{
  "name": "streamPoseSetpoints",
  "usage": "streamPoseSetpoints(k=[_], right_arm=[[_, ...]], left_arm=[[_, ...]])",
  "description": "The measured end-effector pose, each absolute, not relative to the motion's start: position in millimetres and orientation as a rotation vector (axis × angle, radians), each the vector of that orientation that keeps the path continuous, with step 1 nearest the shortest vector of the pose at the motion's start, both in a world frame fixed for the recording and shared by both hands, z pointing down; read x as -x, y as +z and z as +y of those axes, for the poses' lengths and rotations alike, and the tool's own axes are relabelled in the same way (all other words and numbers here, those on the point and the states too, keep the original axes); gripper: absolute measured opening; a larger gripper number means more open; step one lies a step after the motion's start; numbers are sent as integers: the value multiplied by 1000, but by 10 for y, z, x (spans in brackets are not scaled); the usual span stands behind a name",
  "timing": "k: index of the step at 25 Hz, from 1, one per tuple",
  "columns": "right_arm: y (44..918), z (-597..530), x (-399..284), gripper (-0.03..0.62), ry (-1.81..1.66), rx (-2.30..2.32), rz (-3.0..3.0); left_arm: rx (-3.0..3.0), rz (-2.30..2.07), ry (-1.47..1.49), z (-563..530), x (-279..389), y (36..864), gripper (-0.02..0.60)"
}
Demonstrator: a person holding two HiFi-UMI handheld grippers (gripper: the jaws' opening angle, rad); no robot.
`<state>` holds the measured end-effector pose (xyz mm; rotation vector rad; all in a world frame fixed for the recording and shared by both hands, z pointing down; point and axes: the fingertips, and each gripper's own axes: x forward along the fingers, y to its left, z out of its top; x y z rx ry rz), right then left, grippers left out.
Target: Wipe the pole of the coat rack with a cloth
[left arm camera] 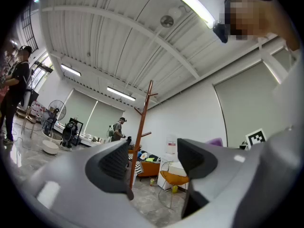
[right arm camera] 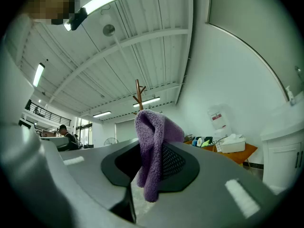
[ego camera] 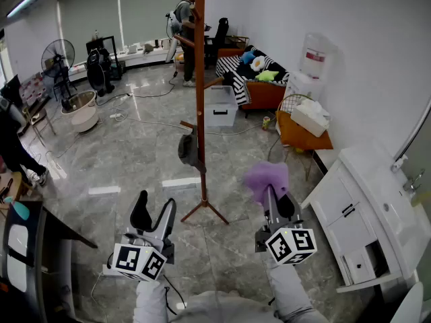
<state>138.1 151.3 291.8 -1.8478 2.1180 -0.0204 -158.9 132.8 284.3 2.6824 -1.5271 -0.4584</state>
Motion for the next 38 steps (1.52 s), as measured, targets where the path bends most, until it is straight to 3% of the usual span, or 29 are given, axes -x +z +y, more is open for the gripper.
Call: streamPoseSetpoints(k=[19,38], right_arm=[[2885,1450,-1368,75,-9,1822,2139],[3040,1468,-1882,77,-95,1694,2184]], left_arm=[[-2690,-1538,-447,1280,1567,2833,348],[-2624,-1598,-433,1366,991,3020,348]])
